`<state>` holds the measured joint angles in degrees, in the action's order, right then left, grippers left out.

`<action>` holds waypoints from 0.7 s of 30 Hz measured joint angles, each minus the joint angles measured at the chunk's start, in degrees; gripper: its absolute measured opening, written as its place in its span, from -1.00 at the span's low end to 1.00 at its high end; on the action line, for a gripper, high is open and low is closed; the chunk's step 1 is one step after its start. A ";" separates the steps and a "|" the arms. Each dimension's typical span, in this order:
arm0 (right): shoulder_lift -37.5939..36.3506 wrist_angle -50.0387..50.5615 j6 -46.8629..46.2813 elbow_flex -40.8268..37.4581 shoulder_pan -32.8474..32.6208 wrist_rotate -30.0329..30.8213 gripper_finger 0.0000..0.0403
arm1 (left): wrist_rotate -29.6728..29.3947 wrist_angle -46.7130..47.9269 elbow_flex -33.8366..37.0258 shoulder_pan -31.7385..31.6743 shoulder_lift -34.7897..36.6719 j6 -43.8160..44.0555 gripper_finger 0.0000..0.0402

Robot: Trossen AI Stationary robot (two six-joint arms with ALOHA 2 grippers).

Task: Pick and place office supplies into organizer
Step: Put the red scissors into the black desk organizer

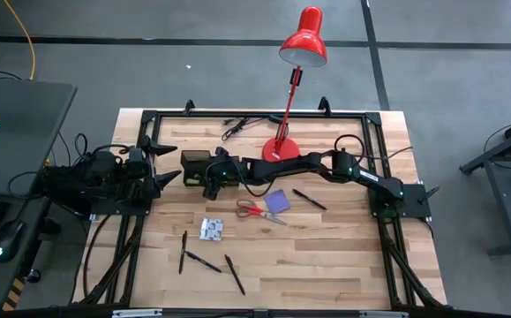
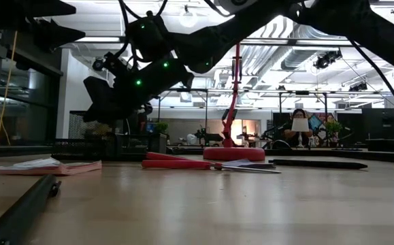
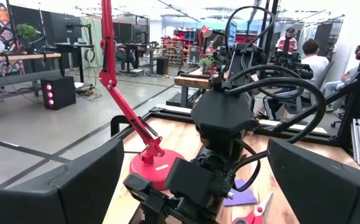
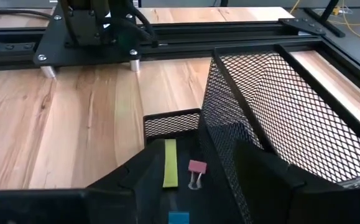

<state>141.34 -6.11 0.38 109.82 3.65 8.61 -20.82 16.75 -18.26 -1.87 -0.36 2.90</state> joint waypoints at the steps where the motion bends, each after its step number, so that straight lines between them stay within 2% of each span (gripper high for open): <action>1: 0.00 0.17 -0.04 0.00 -0.06 -0.06 -0.10 | 0.00 0.12 0.00 0.00 0.00 0.00 0.90; 5: 0.00 0.78 -2.10 0.00 -0.77 -0.69 -0.15 | 0.00 0.23 0.00 0.00 0.00 0.00 0.90; 9: -0.13 4.01 -3.10 -0.01 -1.87 -5.42 -0.19 | 0.00 1.22 0.00 0.00 0.00 0.00 0.90; 21: -0.44 5.50 0.70 -0.07 -10.96 -2.56 -0.33 | -0.01 2.44 0.00 0.00 0.00 0.00 0.90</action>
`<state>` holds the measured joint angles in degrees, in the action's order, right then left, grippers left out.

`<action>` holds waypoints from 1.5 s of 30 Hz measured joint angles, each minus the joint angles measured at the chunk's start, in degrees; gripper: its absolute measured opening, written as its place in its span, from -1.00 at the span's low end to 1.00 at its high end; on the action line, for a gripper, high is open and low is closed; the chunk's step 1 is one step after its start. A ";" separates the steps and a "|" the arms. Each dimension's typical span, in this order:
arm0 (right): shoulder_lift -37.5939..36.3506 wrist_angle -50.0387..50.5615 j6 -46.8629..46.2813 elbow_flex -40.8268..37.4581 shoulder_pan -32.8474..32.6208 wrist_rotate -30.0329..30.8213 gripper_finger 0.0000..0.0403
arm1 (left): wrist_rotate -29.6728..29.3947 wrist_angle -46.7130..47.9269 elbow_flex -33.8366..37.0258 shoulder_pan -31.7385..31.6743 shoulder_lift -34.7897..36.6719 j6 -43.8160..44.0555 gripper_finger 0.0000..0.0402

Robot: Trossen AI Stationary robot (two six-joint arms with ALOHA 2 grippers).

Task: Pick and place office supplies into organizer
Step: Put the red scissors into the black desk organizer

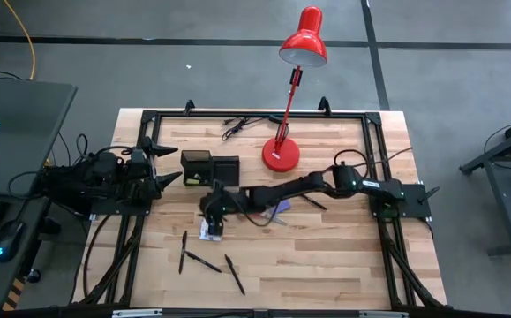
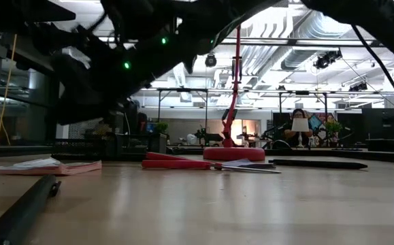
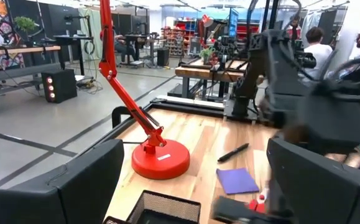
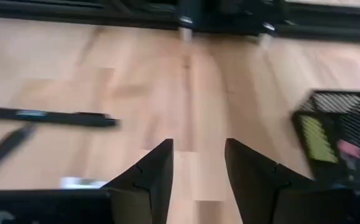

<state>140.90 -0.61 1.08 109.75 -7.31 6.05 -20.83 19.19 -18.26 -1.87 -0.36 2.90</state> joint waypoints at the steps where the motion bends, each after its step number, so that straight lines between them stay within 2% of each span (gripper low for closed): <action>1: 0.00 -0.04 0.21 0.00 -0.79 0.16 -0.33 | 0.00 0.05 0.00 0.00 0.00 0.03 0.90; 5: -0.02 3.15 -0.34 0.00 -3.46 3.87 -0.34 | -0.01 0.34 0.00 0.00 0.00 0.39 0.90; 11: -1.06 10.42 -0.65 -0.02 -7.22 16.62 -0.33 | -0.01 0.33 0.00 0.01 0.00 0.42 0.90; 14: -3.09 15.96 -2.59 0.00 -8.79 20.78 -0.34 | -0.01 0.27 0.00 0.00 0.00 0.42 0.90; 18: -5.30 20.81 -5.25 0.00 -11.00 20.25 -0.33 | -0.01 0.33 0.02 0.00 -0.01 0.44 0.90; 23: -5.14 15.96 -5.23 0.00 -14.76 16.41 -0.33 | -0.01 0.29 0.02 0.00 -0.01 0.43 0.90; 26: -4.94 14.84 -6.60 -1.16 -16.51 16.77 -0.33 | -0.01 0.29 0.02 0.02 -0.02 0.44 0.90; 32: -9.04 -8.06 -8.12 -17.47 -18.79 16.61 -0.32 | -0.01 0.26 0.02 0.00 -0.02 0.50 0.90; 34: -12.34 -12.14 -9.18 -23.91 -19.46 19.47 -0.31 | -0.01 -0.01 0.02 0.00 -0.02 0.49 0.90; 40: -27.55 -10.34 -13.53 -38.95 -20.19 32.19 -0.31 | -0.01 -0.44 0.02 0.00 -0.02 0.46 0.90; 45: -34.21 -9.36 -14.38 -47.30 -17.99 33.61 -0.31 | -0.17 -0.72 0.02 0.00 -0.02 0.39 0.90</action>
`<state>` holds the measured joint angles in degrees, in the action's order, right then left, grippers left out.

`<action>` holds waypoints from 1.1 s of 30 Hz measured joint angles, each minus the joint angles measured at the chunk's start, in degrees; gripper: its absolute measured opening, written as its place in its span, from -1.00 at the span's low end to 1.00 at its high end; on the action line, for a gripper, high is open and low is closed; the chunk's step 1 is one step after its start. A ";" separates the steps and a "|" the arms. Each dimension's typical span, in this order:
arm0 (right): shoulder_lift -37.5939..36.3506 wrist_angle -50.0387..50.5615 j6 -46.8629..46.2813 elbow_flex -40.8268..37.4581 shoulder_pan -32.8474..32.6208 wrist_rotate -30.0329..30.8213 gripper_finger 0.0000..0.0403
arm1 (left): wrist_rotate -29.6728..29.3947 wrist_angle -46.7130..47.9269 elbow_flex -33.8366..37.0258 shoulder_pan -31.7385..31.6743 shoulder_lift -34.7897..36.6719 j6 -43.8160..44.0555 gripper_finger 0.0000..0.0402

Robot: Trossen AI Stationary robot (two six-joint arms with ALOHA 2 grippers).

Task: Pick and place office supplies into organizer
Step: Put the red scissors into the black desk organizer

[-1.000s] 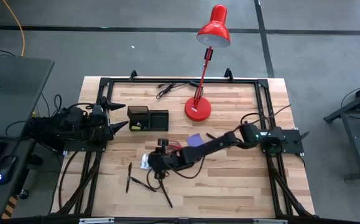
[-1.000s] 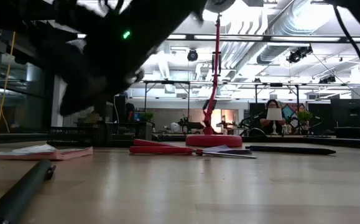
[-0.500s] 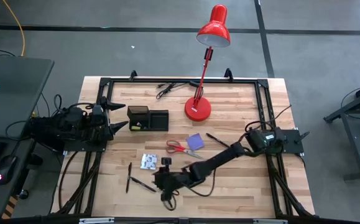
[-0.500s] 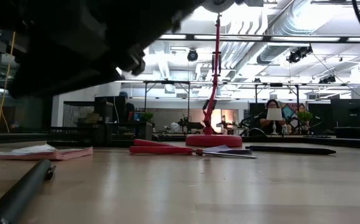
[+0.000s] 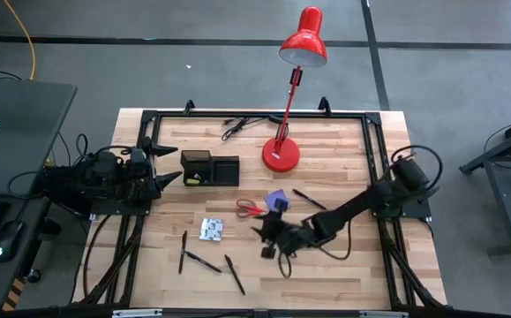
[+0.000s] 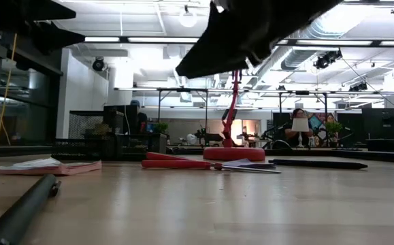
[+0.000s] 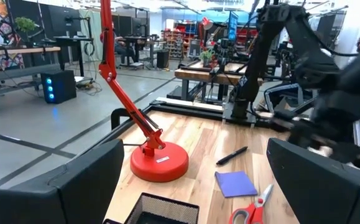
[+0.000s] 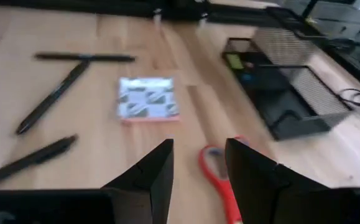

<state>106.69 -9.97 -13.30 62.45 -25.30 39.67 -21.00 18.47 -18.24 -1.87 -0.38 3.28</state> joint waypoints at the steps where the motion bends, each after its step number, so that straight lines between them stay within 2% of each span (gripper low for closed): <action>1: -0.64 0.10 -0.04 -1.17 1.03 -0.06 -0.31 | 0.00 -0.01 0.00 0.00 0.00 0.01 0.90; 5: -0.39 1.40 0.42 -2.68 5.54 -3.68 -0.31 | -0.02 0.01 0.00 0.00 -0.02 0.01 0.90; 9: -0.32 0.06 1.71 -2.53 9.84 -10.40 -0.31 | -0.02 0.13 0.00 0.00 -0.02 0.01 0.90; 15: -0.30 -1.31 3.01 -2.53 13.88 -16.31 -0.31 | -0.04 0.60 0.00 0.00 -0.02 -0.01 0.90; 19: -0.28 -1.47 2.72 -2.53 15.68 -23.75 -0.31 | -0.04 0.62 0.00 0.00 -0.02 0.01 0.90; 33: 1.38 -1.83 0.26 -2.53 16.31 -23.76 -0.31 | -0.08 0.60 0.00 0.00 -0.02 0.01 0.90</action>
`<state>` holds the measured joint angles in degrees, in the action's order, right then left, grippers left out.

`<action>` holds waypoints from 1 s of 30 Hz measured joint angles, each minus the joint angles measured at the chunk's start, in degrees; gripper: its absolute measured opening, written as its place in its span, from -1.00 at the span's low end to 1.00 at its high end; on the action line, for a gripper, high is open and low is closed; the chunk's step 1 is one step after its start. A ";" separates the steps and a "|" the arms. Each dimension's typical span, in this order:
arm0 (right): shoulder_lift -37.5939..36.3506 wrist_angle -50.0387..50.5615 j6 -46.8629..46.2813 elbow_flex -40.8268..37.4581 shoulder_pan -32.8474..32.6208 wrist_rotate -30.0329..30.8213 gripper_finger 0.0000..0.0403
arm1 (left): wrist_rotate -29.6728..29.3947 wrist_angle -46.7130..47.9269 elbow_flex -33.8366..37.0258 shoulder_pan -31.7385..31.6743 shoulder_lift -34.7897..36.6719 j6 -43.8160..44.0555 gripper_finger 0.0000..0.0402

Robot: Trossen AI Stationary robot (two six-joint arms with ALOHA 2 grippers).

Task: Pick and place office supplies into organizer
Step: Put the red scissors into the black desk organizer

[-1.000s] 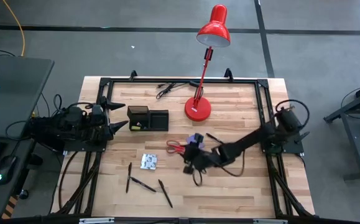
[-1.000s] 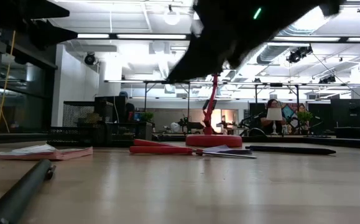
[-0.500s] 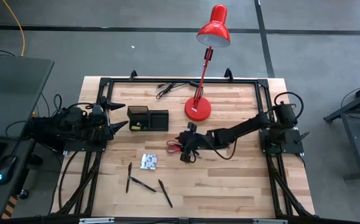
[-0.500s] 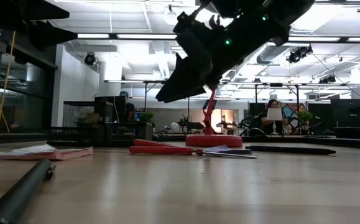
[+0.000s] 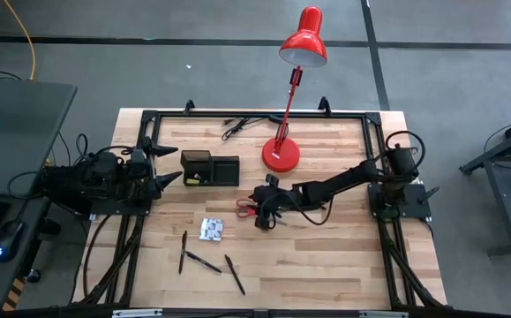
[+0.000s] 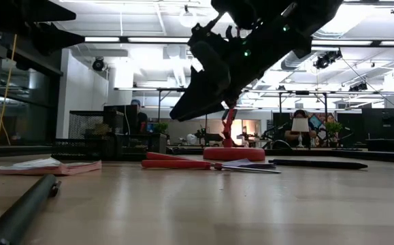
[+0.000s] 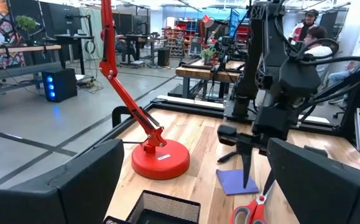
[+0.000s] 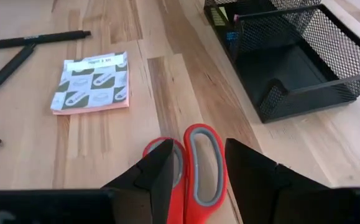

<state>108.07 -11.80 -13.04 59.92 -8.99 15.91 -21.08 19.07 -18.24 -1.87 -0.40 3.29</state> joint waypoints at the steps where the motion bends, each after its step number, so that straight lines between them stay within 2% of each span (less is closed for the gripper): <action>1: 0.28 0.11 0.00 0.00 0.04 0.16 -0.31 | 0.00 0.00 0.00 0.00 0.00 0.00 0.90; 20: 6.35 -6.97 0.89 0.24 0.73 0.79 -0.31 | -0.02 -0.02 0.00 0.00 0.02 -0.01 0.90; 30: 10.63 -5.35 3.72 4.39 0.29 0.08 -0.31 | -0.03 0.08 0.00 0.00 0.00 -0.04 0.90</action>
<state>118.69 -17.15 -9.32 64.32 -8.70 15.99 -21.11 19.15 -18.24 -1.87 -0.40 3.25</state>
